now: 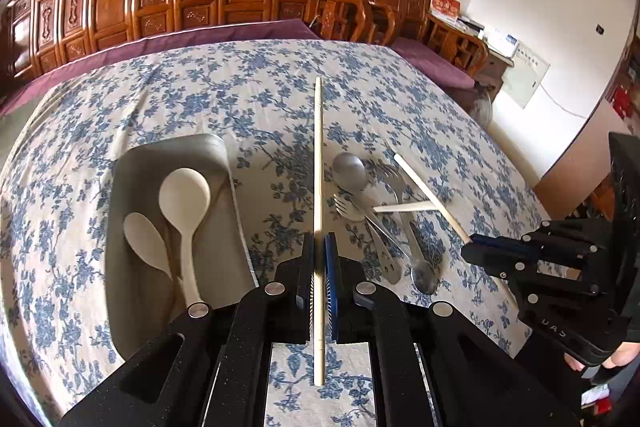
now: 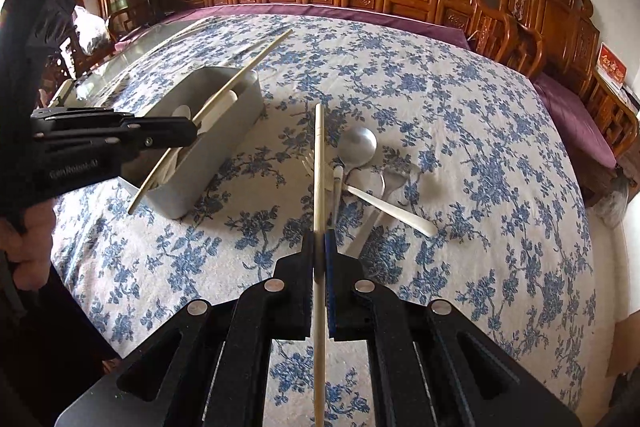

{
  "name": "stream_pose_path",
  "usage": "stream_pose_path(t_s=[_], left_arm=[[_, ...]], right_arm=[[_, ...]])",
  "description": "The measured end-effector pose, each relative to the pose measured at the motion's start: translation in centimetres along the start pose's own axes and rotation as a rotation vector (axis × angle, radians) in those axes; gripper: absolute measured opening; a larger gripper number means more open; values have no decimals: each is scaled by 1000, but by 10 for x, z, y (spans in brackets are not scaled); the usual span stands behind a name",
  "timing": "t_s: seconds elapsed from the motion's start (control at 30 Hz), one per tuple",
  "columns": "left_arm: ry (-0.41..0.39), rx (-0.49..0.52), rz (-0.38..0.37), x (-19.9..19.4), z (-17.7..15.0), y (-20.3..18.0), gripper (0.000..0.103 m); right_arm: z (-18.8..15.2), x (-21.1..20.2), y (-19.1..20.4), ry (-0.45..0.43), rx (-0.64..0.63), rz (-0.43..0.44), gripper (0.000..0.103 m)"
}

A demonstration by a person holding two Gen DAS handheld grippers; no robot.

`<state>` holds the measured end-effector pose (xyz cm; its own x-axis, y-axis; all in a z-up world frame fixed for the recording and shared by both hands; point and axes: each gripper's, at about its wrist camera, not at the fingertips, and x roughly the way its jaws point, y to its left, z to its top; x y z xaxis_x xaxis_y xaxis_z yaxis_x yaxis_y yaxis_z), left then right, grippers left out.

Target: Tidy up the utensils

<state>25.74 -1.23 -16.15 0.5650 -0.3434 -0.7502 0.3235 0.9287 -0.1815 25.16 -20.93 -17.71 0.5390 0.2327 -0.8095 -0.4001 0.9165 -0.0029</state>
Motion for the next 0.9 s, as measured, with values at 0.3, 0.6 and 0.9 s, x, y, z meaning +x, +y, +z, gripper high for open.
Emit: stream_pose_path(t_s=[0.3,0.6,0.9], left_arm=[[-7,-20,33,-9,6,25,4],[13,-57,76,-10,6,58,4],[75,-75,139,8,-2,75,5]], right_arm=[[20,4,13,-26,-8,35,6],[33,14,31,-37,-29,71,6],[40,17,42,-43,-36,91,6]])
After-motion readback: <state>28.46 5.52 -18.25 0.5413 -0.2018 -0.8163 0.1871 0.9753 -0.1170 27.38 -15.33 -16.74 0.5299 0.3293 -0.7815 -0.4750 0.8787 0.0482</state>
